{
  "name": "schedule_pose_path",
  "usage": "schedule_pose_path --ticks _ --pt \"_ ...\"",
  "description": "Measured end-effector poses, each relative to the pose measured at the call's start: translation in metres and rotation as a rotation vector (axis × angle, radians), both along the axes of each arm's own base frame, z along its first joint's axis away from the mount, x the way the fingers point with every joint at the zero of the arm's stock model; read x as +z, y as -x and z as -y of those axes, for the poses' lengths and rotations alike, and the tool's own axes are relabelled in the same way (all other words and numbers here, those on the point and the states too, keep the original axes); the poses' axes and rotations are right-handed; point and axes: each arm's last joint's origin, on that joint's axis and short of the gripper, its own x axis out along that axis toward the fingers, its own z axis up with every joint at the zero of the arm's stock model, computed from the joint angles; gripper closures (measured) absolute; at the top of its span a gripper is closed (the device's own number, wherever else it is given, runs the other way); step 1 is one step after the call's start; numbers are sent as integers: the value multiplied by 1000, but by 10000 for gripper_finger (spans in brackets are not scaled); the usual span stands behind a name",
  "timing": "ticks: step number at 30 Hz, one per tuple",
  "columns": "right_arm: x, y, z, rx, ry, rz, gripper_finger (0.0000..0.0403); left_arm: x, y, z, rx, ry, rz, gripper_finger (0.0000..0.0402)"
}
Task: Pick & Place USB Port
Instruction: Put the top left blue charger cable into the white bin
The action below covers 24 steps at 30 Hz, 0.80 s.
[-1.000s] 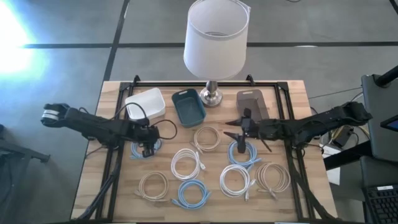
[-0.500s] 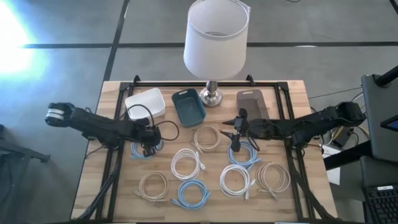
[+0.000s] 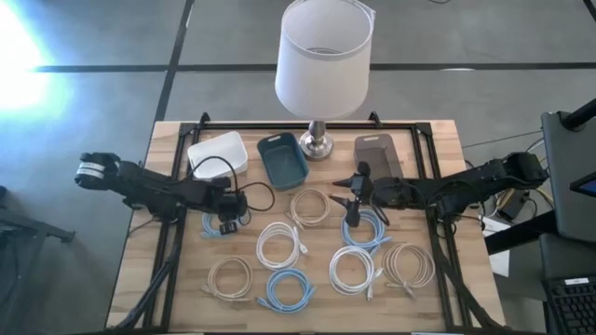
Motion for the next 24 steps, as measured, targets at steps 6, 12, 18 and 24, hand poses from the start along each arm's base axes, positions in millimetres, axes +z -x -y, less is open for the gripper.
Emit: schedule_pose_path --ticks 6,12,18,24 --pt "0 0 0 17 48 -15 202 1 -11 1 -42 10 110 387" --pt "-3 1 0 7 22 -15 202 22 -24 3 8 -23 243 395" --pt "-5 2 0 6 20 -26 202 38 -27 4 12 -31 221 391" --pt "-5 2 0 -1 0 -20 202 39 -28 3 32 -8 223 333"
